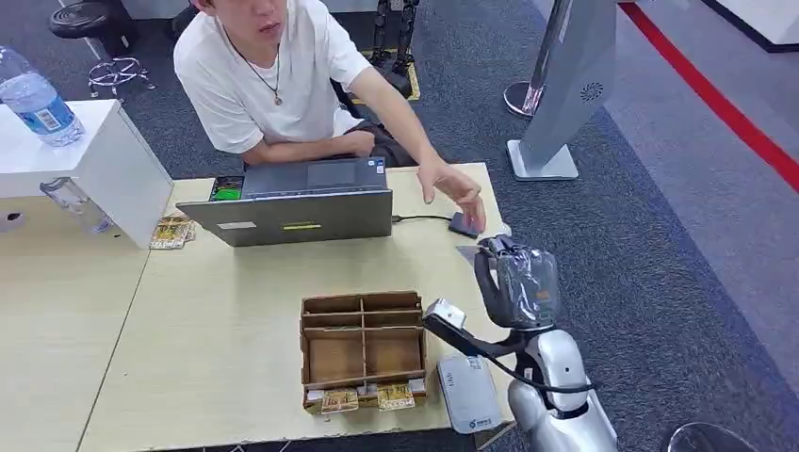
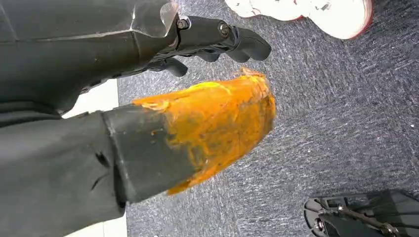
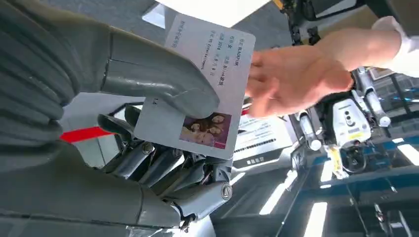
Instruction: Pass the card to the sensor for recognition and then transmit it.
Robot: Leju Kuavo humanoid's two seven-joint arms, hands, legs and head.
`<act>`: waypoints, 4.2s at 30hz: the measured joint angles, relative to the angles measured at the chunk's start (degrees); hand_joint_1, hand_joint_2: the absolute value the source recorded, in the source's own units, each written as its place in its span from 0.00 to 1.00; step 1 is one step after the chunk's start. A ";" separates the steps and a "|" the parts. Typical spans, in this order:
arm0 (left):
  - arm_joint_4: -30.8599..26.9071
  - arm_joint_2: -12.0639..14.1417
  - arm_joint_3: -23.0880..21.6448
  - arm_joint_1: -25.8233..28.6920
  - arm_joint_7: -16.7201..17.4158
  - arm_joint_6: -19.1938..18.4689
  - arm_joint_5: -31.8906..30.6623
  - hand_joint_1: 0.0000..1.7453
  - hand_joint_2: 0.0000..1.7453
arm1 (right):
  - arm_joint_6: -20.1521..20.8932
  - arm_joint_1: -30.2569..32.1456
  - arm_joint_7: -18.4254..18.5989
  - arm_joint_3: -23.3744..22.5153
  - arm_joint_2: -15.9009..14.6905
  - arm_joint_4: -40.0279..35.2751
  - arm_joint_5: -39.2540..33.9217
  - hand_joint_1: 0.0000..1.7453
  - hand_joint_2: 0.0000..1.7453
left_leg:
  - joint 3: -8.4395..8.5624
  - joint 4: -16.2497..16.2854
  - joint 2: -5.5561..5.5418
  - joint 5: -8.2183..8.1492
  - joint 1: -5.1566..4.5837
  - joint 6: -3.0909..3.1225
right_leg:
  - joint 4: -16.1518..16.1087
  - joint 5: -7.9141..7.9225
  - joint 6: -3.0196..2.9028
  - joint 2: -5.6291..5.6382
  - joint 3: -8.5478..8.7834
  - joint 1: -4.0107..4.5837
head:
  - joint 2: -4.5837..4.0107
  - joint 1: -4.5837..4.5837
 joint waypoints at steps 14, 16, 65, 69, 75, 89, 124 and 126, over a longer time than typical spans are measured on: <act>0.00 0.00 -0.02 -0.02 0.00 -0.50 -0.72 0.00 0.00 | 0.00 -5.52 2.21 3.56 1.29 4.11 2.01 0.00 1.00 | -0.01 0.00 -0.01 0.02 0.00 0.01 | 0.01 0.01 0.00 -0.01 -0.01 0.00 | 0.00 0.00; 0.00 0.00 0.00 -0.02 0.00 -0.50 -0.72 0.00 0.00 | -0.02 -5.79 2.23 3.74 1.40 4.57 2.03 0.00 1.00 | -0.02 0.00 -0.01 0.02 0.00 0.01 | 0.01 0.01 0.00 -0.01 -0.01 0.00 | 0.00 0.00; 0.00 -0.04 3.17 -0.02 0.35 0.07 -2.05 0.00 0.00 | 4.22 2.40 -7.43 12.05 0.31 -4.30 -24.22 0.00 1.00 | -0.02 0.00 -0.01 0.02 0.00 0.01 | 0.01 0.01 0.00 0.00 -0.05 0.00 | 0.00 0.00; 0.00 0.04 3.19 -0.01 0.50 0.17 -2.10 0.00 0.00 | 4.26 3.87 -7.61 12.48 0.09 -4.30 -24.22 0.00 1.00 | -0.02 -0.01 -0.01 0.02 0.00 0.01 | 0.01 0.01 0.00 0.00 -0.05 0.00 | 0.00 0.00; 0.00 0.42 3.21 -0.02 0.68 0.20 -2.60 0.00 0.00 | 4.44 5.04 -8.31 13.27 -0.07 -3.63 -23.76 0.00 1.00 | -0.02 -0.01 0.00 0.02 0.01 0.01 | 0.01 0.01 -0.01 0.00 -0.05 0.00 | 0.00 0.00; 0.00 1.03 3.21 -0.02 1.16 0.13 -3.28 0.00 0.00 | 4.15 5.21 -7.47 14.86 -0.11 0.53 -17.57 0.00 1.00 | -0.02 -0.01 0.00 0.02 0.01 0.00 | 0.01 0.01 -0.01 0.00 -0.04 0.00 | 0.00 0.00; 0.00 0.26 3.26 -0.03 0.50 -0.83 -4.15 0.00 0.00 | 2.80 2.39 -0.02 17.44 -0.92 8.92 -6.23 0.23 1.00 | -0.02 -0.01 0.00 0.03 0.01 0.00 | 0.01 0.01 -0.01 0.00 -0.04 0.00 | 0.00 0.00; 0.00 0.26 3.28 -0.03 0.50 -0.83 -4.20 0.00 0.00 | 2.80 2.39 0.07 17.51 -0.96 9.09 -6.21 0.27 1.00 | -0.02 -0.01 0.00 0.03 0.01 0.00 | 0.01 0.01 -0.01 0.00 -0.04 0.00 | 0.00 0.00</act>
